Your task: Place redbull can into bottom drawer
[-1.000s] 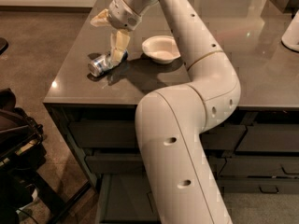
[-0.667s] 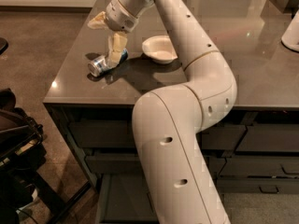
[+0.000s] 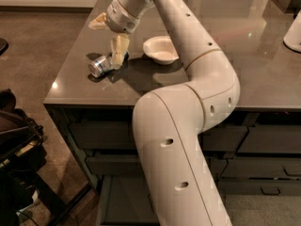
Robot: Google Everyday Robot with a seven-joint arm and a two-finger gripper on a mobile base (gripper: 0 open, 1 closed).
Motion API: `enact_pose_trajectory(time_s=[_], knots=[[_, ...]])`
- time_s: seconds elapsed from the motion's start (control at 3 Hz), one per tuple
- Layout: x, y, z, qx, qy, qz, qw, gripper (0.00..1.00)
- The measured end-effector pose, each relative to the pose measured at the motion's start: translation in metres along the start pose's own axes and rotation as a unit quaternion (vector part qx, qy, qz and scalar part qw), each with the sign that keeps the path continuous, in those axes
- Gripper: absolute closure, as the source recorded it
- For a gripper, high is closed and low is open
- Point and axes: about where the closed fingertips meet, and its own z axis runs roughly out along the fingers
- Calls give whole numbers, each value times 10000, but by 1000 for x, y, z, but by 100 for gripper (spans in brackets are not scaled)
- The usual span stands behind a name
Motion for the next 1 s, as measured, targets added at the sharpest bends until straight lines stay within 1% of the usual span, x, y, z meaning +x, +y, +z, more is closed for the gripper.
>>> enact_pose_trajectory(time_s=[0.33, 1.0], knots=[[3, 2, 7, -59, 10, -106, 9999, 0], [8, 6, 23, -184, -108, -156, 9997, 0]])
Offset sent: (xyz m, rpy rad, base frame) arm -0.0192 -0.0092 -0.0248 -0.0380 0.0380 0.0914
